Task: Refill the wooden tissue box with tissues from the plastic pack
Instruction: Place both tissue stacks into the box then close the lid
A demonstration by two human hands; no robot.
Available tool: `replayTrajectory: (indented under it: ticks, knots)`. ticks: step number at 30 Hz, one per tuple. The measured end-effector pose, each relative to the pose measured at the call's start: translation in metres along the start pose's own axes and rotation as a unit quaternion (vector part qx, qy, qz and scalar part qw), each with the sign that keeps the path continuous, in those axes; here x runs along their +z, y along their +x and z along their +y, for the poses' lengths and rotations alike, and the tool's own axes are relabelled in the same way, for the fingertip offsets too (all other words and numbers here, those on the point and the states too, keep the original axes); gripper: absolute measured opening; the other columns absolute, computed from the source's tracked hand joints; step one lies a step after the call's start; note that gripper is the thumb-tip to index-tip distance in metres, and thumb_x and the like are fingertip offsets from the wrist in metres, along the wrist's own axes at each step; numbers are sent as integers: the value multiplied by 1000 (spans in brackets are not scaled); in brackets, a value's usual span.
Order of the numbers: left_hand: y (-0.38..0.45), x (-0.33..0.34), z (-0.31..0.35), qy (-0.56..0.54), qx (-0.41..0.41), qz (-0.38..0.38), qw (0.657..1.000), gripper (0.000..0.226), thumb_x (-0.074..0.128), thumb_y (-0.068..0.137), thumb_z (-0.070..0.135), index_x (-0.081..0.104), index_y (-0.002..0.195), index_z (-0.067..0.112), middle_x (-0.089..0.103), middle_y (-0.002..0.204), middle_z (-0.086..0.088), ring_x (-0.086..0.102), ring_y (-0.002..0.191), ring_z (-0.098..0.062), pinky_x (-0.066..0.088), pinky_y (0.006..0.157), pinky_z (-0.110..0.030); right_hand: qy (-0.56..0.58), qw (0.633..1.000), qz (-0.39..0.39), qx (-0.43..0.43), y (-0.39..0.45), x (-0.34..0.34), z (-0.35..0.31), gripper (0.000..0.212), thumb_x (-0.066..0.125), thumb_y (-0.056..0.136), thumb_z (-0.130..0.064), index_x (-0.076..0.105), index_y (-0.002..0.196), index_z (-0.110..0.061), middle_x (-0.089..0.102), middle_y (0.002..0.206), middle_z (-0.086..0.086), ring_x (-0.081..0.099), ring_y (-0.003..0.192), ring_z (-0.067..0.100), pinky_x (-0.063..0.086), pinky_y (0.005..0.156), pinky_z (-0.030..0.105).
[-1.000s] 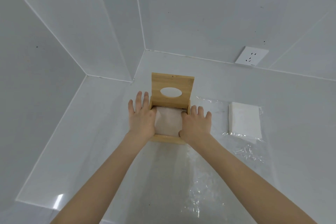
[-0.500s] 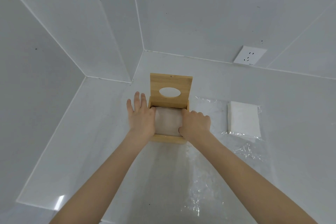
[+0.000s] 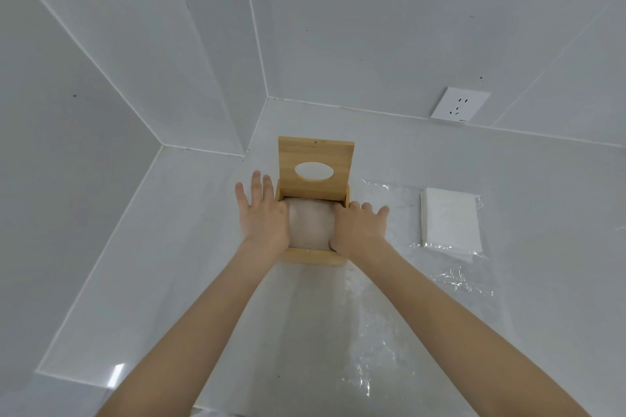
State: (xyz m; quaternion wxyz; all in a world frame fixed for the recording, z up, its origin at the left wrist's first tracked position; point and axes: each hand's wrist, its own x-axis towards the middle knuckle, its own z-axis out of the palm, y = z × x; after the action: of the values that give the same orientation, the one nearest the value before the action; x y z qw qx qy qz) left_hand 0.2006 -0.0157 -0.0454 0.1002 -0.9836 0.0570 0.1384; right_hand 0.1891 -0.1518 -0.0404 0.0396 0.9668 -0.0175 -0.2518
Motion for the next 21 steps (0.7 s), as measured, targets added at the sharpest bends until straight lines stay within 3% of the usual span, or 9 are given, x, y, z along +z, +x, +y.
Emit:
replayTrajectory:
  ticks: [2, 4, 6, 8, 11, 14, 16, 19, 21]
  knots:
    - [-6, -2, 0, -44, 2, 31, 999, 33, 53, 84, 27, 58, 116, 22, 10, 154, -15, -7, 143, -33, -1, 113, -54, 2, 997, 64, -33, -9, -1, 11, 38, 50, 84, -31, 49, 122, -22, 49, 125, 5, 36, 125, 28, 10, 111, 59]
    - [-15, -8, 2, -88, 7, 78, 993, 30, 49, 87, 26, 60, 113, 18, 19, 152, -16, -2, 143, -31, 1, 114, -52, 75, 989, 114, -62, -25, -4, 27, 37, 48, 88, -36, 52, 123, -26, 51, 130, 3, 35, 129, 25, 9, 113, 54]
    - [-26, -13, 9, -131, 13, 156, 979, 22, 57, 82, 24, 66, 99, 13, 37, 143, -17, 15, 140, -31, 11, 112, -52, 207, 966, 139, -75, -41, -6, 46, 36, 48, 90, -38, 55, 124, -27, 54, 132, 0, 41, 128, 22, 23, 111, 43]
    - [-35, -16, 20, -156, 28, 271, 950, 16, 66, 70, 23, 68, 82, 11, 56, 124, -17, 36, 127, -28, 31, 103, -48, 324, 935, 129, -68, -55, -2, 68, 34, 52, 90, -35, 58, 122, -25, 58, 129, -1, 50, 120, 19, 38, 100, 35]
    - [-49, -23, 42, -238, 88, 357, 899, 24, 55, 70, 31, 67, 79, 14, 64, 105, -9, 44, 106, -20, 41, 83, -36, 410, 905, 98, -48, -72, 17, 98, 29, 58, 88, -30, 62, 115, -22, 65, 118, 0, 58, 108, 15, 42, 87, 26]
    - [-66, -21, 71, -303, 208, 336, 867, 32, 52, 74, 39, 67, 88, 15, 66, 96, -2, 47, 99, -14, 40, 81, -27, 426, 901, 78, -26, -88, 42, 120, 30, 62, 85, -24, 62, 115, -19, 66, 113, 1, 59, 106, 16, 43, 89, 26]
    - [-79, -7, 91, -312, 291, 284, 858, 36, 52, 74, 43, 67, 94, 16, 69, 99, 1, 50, 101, -11, 43, 81, -27, 432, 899, 65, -13, -98, 59, 129, 33, 65, 83, -22, 60, 116, -19, 65, 115, 2, 58, 107, 15, 44, 92, 28]
    - [-98, 24, 120, -299, 383, 183, 855, 46, 50, 72, 48, 66, 103, 17, 68, 115, -1, 57, 111, -16, 54, 83, -35, 424, 902, 76, 7, -116, 85, 140, 37, 66, 82, -20, 59, 118, -20, 64, 119, -1, 56, 112, 14, 41, 90, 24]
    - [-108, 42, 134, -264, 413, 107, 865, 57, 56, 73, 50, 59, 117, 15, 56, 133, -4, 49, 125, -20, 46, 99, -41, 402, 911, 89, 21, -127, 100, 145, 42, 65, 82, -21, 55, 123, -21, 59, 126, -3, 51, 119, 14, 38, 94, 24]
